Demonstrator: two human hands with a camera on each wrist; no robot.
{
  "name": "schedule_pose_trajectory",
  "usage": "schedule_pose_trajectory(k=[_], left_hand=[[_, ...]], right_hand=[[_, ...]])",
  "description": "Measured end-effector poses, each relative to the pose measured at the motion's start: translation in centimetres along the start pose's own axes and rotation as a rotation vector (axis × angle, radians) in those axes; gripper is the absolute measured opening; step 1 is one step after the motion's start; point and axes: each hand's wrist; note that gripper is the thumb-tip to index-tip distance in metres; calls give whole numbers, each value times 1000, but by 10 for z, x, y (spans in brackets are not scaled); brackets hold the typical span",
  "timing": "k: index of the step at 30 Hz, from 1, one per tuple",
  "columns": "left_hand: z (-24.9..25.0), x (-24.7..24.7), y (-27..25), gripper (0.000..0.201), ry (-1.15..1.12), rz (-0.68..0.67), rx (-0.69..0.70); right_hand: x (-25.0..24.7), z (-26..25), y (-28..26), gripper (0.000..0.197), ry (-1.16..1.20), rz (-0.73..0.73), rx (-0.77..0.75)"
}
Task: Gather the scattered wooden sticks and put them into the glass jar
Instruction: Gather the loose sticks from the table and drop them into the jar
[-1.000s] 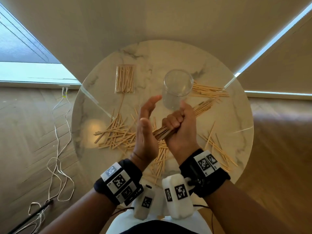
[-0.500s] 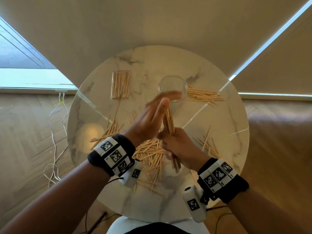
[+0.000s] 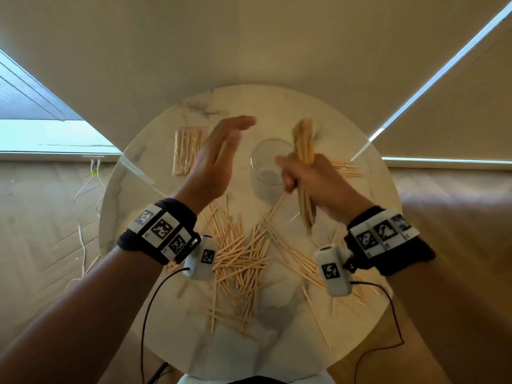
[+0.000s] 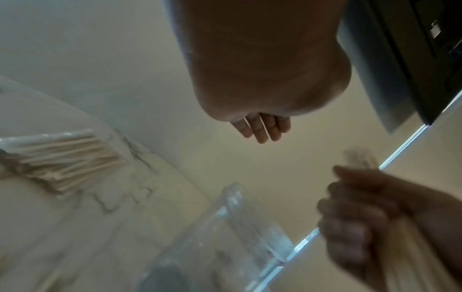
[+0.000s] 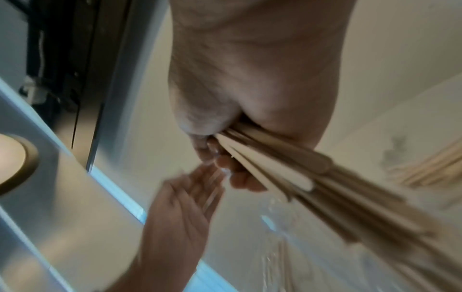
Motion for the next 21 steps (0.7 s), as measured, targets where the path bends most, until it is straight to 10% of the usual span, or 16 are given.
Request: schedule_pose_trajectory(k=[4,8,21], left_hand=[[-23,7,1,90,358,-406,-111],[-41,31,3,135,381,-445,-202],[-67,36,2,115,246,-285,-199]], right_hand=[[-21,-29,33,50,175,284,-238],[-12,-31,59,46,196,432,-346],[-31,-3,63,20,-531,-77,-214]])
Point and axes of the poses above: each hand's wrist, its own y-axis towards the middle knuckle, its own x-axis out of the palm, z = x × y, and after that the axes turned 5 degrees about -z, right-handed
